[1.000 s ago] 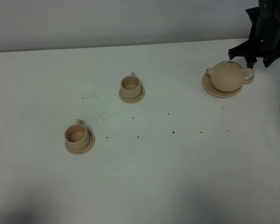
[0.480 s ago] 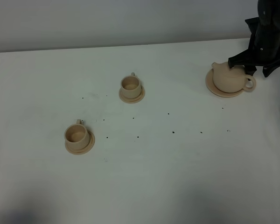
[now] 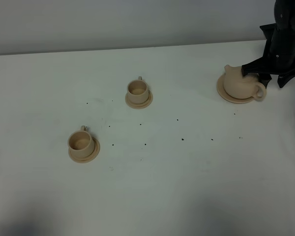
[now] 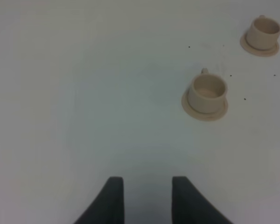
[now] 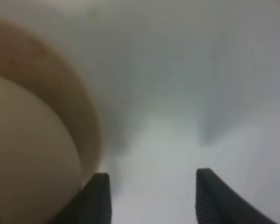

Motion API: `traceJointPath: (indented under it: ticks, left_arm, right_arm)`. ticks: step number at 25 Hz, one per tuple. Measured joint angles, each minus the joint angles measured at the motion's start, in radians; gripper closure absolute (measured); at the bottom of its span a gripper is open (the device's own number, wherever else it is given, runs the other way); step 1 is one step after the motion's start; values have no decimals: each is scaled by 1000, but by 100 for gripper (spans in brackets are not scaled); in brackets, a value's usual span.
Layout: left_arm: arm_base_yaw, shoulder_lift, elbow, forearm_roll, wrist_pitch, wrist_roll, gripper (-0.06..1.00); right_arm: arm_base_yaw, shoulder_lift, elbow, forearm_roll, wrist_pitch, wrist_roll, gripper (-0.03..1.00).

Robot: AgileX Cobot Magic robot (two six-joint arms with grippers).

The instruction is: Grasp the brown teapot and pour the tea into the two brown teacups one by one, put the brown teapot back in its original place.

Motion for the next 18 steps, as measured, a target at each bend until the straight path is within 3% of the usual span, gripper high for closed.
traceJointPath:
  ticks: [18]
  left_arm:
    - [0, 0, 0, 0, 0, 0, 65]
  right_arm:
    - [5, -35, 22, -4, 7, -23, 52]
